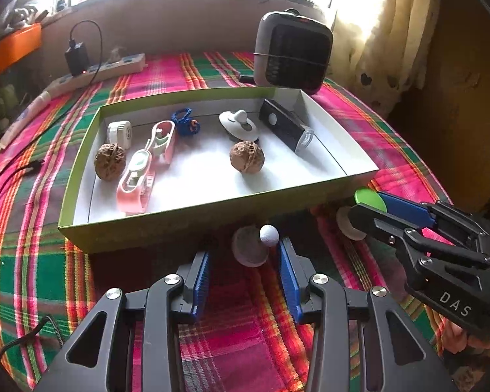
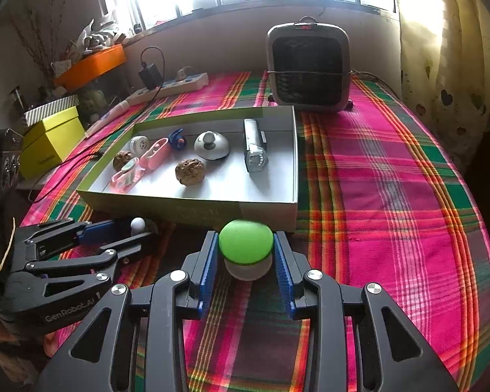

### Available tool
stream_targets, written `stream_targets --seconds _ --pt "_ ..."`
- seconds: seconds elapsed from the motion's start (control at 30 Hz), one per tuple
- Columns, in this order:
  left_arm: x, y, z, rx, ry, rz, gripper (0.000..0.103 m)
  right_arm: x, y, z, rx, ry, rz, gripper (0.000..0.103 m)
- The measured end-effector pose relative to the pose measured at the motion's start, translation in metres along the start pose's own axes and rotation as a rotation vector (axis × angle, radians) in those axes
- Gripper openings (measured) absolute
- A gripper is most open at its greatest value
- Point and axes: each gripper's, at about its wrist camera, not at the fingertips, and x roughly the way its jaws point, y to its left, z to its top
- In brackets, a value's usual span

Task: Organize objects
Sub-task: 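Close the left gripper on the white knob while the right gripper holds the green object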

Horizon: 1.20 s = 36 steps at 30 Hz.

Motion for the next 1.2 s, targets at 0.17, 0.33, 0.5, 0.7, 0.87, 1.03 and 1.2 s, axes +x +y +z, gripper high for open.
stream_targets --seconds 0.17,0.33,0.5,0.7,0.87,1.03,1.2 --pt "0.0006 -0.0023 0.0 0.003 -0.001 0.036 0.029 0.0009 -0.0014 -0.0006 0.007 0.007 0.016 0.035" --pt "0.0008 -0.0011 -0.0001 -0.009 -0.003 0.055 0.024 0.001 -0.0007 -0.0007 0.007 0.008 0.018 0.035" --pt "0.0001 -0.0003 -0.0005 -0.012 -0.004 0.059 0.021 0.0007 -0.0007 -0.0005 0.007 0.008 0.02 0.035" --pt "0.0001 0.0003 -0.0001 -0.018 -0.006 0.056 0.021 0.0006 -0.0006 -0.0003 0.007 0.008 0.02 0.035" --pt "0.0 0.0004 0.0001 -0.02 -0.007 0.057 0.021 0.0007 -0.001 -0.0001 0.005 0.009 0.02 0.035" --pt "-0.0006 0.0005 -0.0008 -0.02 -0.008 0.056 0.021 0.0009 -0.0001 0.0 0.003 0.011 0.018 0.035" --pt "-0.0006 0.0004 -0.0005 -0.019 -0.009 0.057 0.021 0.0012 -0.0004 0.0001 0.002 0.011 0.017 0.035"
